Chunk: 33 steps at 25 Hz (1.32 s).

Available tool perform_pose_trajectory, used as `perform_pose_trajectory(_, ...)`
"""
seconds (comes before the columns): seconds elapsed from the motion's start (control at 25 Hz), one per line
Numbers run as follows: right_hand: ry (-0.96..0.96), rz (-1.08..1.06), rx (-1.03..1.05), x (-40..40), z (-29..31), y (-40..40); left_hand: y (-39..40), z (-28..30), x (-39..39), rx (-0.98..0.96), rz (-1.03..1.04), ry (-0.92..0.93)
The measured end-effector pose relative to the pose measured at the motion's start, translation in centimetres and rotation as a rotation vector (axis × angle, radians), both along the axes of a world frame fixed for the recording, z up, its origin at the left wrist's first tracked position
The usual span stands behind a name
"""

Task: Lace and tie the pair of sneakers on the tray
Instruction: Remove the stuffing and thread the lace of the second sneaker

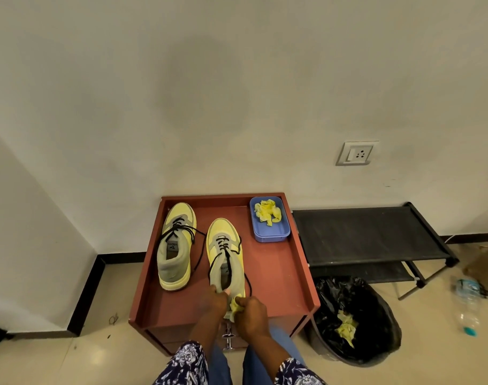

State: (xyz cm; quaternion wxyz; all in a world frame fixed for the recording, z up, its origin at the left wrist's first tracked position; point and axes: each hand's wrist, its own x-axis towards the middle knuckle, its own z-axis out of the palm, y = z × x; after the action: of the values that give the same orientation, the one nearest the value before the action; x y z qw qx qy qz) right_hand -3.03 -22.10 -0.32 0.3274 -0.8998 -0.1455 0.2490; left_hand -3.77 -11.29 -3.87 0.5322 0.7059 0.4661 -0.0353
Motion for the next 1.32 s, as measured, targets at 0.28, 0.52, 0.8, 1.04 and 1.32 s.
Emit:
perform_pose_trajectory(0.28,0.065,-0.262,0.103,0.9,-0.7,-0.3,-0.1,-0.2,0.4,0.000,0.053,-0.050)
perform_pose_trajectory(0.52,0.113,-0.436,0.172,1.6,-1.7,-0.3,-0.3,-0.1,0.2,-0.019,0.084,-0.062)
perform_pose_trajectory(0.8,0.173,-0.428,0.256,0.9,-1.9,1.2,-0.3,0.5,-0.3,0.094,-0.011,-0.029)
perform_pose_trajectory(1.04,0.192,-0.452,0.231,1.1,-2.5,2.1,-0.1,1.1,-0.7,0.102,-0.033,-0.052)
perform_pose_trajectory(1.32,0.125,-0.412,0.188,2.8,-2.2,2.3,0.1,0.9,-0.8,0.106,-0.024,-0.042)
